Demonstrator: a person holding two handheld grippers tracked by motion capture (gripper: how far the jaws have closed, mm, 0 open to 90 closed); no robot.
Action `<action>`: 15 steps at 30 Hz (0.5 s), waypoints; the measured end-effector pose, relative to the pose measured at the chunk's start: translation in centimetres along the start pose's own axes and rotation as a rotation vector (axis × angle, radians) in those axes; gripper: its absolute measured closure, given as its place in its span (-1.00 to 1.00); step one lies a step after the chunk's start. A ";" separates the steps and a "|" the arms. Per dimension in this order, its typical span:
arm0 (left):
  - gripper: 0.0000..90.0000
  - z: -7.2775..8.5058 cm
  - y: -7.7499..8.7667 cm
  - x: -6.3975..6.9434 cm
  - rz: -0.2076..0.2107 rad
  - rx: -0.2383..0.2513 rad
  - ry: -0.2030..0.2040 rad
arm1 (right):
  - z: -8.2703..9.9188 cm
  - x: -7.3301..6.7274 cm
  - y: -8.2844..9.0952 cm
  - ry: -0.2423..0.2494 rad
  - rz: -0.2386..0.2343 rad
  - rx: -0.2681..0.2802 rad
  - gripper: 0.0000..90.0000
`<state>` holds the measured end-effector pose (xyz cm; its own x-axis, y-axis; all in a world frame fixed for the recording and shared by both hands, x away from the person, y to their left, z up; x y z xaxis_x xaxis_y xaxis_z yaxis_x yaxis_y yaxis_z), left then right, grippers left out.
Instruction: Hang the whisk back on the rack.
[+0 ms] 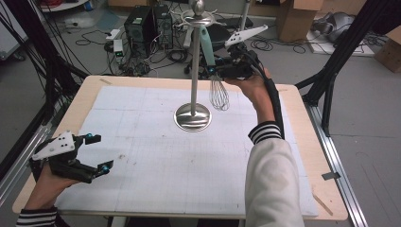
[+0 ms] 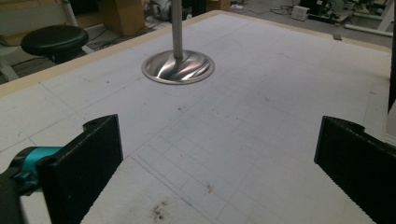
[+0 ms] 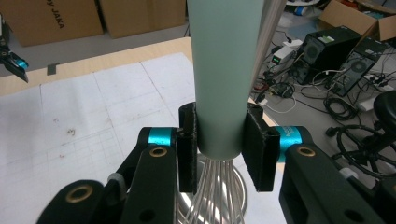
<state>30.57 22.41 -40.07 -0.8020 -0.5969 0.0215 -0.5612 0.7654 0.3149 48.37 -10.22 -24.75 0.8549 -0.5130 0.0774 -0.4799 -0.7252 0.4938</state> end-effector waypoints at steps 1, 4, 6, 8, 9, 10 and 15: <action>-0.96 0.0 0.0 0.0 0.000 0.000 0.000 | 0.0 0.0 -0.2 0.001 0.001 0.001 0.54; -0.96 0.0 0.0 0.0 0.000 0.000 0.001 | -0.1 -0.1 -0.6 0.006 -0.002 -0.001 0.53; -0.96 0.0 0.0 -0.1 -0.003 0.001 0.002 | -0.1 -0.1 -0.7 0.005 0.001 -0.002 0.53; -0.96 0.0 0.0 -0.1 -0.003 0.001 0.003 | -0.1 -0.1 -0.7 0.012 0.011 -0.003 0.52; -0.96 0.0 0.0 -0.1 -0.002 0.001 0.003 | -0.1 0.0 -0.7 0.017 0.015 -0.001 0.51; -0.96 0.0 0.0 -0.1 -0.002 0.001 0.003 | -0.1 -0.1 -0.7 0.009 0.020 -0.002 0.50; -0.96 0.0 0.1 -0.2 -0.007 0.000 0.006 | 0.6 -0.2 -0.8 -0.013 0.030 0.002 0.21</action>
<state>30.69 22.63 -40.09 -0.7967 -0.6038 0.0254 -0.5669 0.7613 0.3148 48.51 -9.81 -25.67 0.8373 -0.5407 0.0812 -0.5060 -0.7099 0.4899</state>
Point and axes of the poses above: each handheld gripper's, and its own axes: y roughly backward along the jaws, z roughly out of its underside, x roughly to its right, the point moved 9 cm from there along -y, roughly forward along the jaws, and after that the axes turned 1 degree about x, right-handed, at the moved point
